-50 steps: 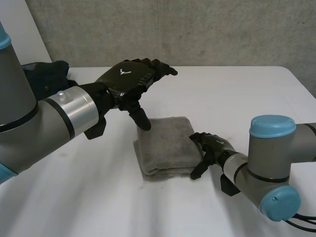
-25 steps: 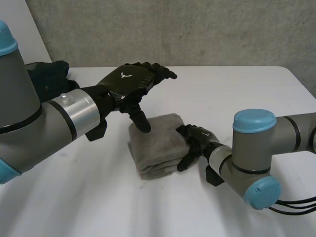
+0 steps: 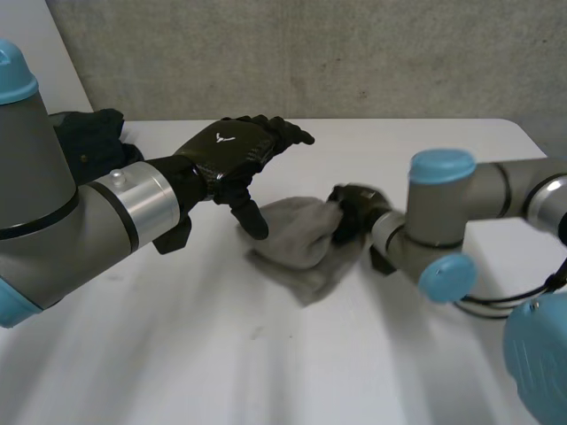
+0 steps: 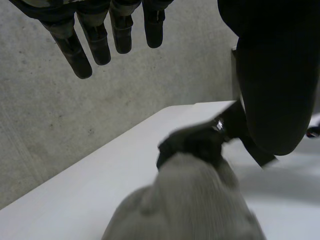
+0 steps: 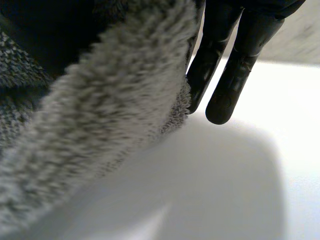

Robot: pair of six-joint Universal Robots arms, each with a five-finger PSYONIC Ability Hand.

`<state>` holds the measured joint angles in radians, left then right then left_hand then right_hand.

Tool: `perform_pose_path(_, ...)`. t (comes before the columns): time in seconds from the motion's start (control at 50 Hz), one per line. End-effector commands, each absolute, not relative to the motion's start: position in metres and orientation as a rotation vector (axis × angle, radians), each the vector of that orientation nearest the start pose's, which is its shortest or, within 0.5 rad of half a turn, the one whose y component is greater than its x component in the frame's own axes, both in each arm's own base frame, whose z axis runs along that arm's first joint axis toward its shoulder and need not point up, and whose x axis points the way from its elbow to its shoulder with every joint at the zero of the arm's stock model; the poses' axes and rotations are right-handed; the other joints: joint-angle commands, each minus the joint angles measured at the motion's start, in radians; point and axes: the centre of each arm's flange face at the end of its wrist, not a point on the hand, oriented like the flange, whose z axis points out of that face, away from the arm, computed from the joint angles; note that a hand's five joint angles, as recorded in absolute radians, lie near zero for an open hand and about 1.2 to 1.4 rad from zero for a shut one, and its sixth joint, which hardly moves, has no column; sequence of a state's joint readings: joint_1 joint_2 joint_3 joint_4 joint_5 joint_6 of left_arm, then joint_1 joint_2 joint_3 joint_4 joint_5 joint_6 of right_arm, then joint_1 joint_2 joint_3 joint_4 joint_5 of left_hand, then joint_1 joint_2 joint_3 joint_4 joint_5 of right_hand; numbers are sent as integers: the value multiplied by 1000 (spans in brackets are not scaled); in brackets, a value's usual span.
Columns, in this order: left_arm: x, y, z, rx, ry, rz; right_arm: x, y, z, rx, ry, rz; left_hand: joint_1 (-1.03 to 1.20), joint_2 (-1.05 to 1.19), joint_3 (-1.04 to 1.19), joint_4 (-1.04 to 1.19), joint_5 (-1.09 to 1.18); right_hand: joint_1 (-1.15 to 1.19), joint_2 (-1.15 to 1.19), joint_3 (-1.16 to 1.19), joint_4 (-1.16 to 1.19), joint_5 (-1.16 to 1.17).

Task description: Fold the laundry.

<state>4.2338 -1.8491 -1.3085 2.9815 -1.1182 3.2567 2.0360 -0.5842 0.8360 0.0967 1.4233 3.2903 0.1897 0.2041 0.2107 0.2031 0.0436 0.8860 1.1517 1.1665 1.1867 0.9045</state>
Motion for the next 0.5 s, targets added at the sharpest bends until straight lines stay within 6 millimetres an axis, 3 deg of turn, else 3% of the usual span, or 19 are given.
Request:
perform_pose_path(0.02, -312, -231, 281, -953, -1810, 1556, 275, -440, 139, -337, 2232, -1711, 62, 48, 41, 49, 34, 510, 245, 230, 210, 317)
perform_pose_path(0.12, -312, -231, 279, -952, -1815, 1553, 225, -490, 144, -224, 2230, -1857, 65, 51, 44, 52, 36, 510, 245, 230, 210, 317)
perform_pose_path(0.2, -312, -231, 278, -951, -1816, 1550, 183, -513, 142, -149, 2250, -1950, 65, 51, 44, 52, 36, 510, 245, 230, 210, 317)
perform_pose_path(0.26, -312, -232, 278, -949, -1819, 1552, 157, -523, 142, -110, 2265, -1992, 65, 51, 44, 52, 36, 510, 245, 230, 210, 317)
perform_pose_path(0.28, -312, -232, 278, -949, -1819, 1552, 138, -530, 143, -91, 2271, -2028, 65, 51, 44, 52, 36, 510, 245, 230, 210, 317)
perform_pose_path(0.36, -312, -232, 278, -949, -1819, 1552, 94, -541, 143, -64, 2319, -2098, 65, 51, 44, 52, 36, 510, 245, 230, 210, 317)
perform_pose_path(0.44, -312, -232, 279, -947, -1818, 1553, 60, -546, 139, -74, 2364, -2123, 65, 51, 44, 52, 36, 510, 245, 230, 210, 317)
perform_pose_path(0.5, -313, -232, 279, -948, -1815, 1553, 48, -547, 134, -75, 2394, -2129, 65, 51, 44, 52, 36, 510, 245, 230, 210, 317)
